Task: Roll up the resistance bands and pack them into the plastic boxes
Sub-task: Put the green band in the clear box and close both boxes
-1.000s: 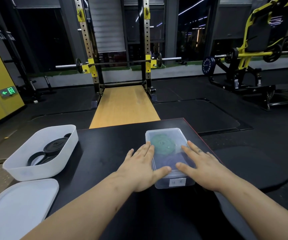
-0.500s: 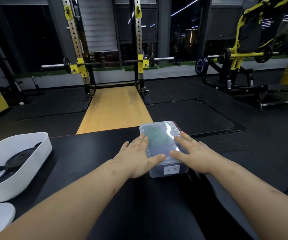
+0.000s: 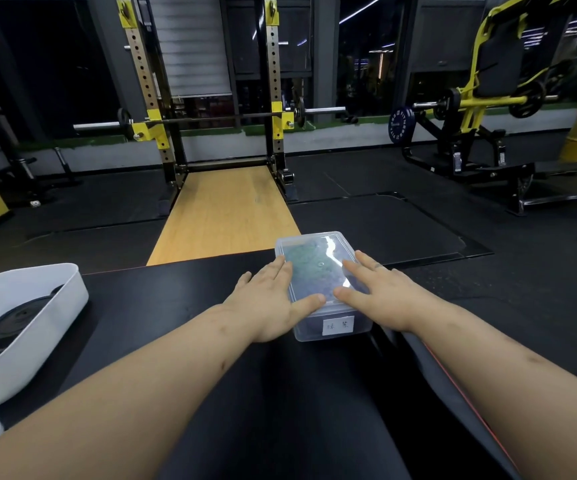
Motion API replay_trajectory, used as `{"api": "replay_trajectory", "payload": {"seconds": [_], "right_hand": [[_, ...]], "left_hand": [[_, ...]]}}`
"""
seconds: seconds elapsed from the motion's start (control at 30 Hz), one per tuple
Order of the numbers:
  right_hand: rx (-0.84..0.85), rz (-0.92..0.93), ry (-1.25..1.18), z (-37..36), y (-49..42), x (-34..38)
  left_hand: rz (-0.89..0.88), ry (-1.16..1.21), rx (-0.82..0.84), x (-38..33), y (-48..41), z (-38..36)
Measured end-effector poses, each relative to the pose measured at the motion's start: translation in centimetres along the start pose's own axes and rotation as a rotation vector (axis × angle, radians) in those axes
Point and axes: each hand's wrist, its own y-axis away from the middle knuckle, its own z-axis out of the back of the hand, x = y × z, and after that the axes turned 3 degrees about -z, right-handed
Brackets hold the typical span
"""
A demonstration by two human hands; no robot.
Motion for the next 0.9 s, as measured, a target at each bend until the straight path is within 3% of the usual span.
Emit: {"api": "replay_trajectory", "payload": {"seconds": [0.4,0.9], "right_hand": [[-0.1,0.058,0.106,0.8,1.8,2.4],[-0.057,0.334,0.055,-0.8,10.8,20.2]], "left_hand": [[-0.071,-0.038,-0.112,0.3,3.1,2.7],[0.033,-0.085,-0.312,11.6,19.4,7.6]]}}
